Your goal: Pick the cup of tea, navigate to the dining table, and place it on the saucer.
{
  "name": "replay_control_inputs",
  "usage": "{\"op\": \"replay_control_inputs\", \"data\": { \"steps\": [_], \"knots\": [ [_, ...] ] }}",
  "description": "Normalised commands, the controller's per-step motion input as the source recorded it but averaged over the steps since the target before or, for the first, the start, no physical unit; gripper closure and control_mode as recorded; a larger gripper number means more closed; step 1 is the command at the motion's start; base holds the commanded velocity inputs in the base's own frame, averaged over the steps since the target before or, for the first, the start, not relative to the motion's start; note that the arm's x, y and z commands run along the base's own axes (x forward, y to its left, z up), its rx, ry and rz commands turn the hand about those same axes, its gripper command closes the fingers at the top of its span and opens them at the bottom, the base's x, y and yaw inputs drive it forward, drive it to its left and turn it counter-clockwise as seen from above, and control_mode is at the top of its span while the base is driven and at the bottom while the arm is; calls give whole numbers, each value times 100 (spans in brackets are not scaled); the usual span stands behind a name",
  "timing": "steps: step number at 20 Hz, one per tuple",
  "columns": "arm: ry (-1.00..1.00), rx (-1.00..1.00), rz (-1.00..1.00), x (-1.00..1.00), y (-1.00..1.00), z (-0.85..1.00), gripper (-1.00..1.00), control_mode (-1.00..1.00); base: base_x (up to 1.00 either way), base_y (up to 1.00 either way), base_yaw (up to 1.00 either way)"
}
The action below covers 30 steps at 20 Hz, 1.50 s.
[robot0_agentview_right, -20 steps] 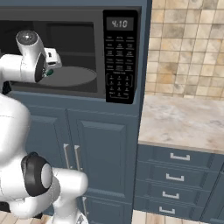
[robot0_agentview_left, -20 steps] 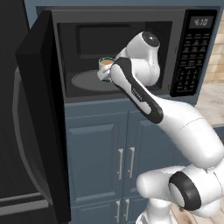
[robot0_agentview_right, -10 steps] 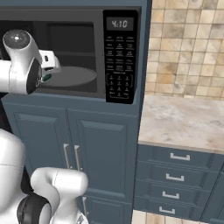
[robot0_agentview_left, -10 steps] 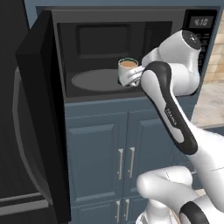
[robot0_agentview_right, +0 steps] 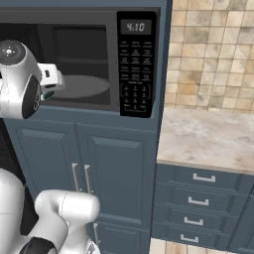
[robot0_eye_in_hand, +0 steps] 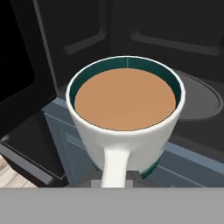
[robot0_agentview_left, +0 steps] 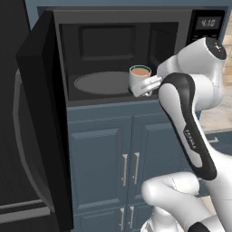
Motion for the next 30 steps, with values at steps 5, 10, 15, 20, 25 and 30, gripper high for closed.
{"op": "replay_control_inputs", "data": {
  "steps": [5, 10, 15, 20, 25, 30],
  "knots": [
    [0, 0, 0, -2, 0, 0, 100, 100, -63, -1, -7],
    [0, 0, 0, 0, 0, 0, 100, 100, -70, -6, -39],
    [0, 0, 0, 0, 0, 0, 100, 100, -2, 21, -85],
    [0, 0, 0, 0, 0, 0, 100, 100, 0, 31, -94],
    [0, 0, 0, 0, 0, 0, 100, 100, 0, 27, -96],
    [0, 0, 0, 0, 0, 0, 100, 100, 0, 17, -100]
  ]
}}
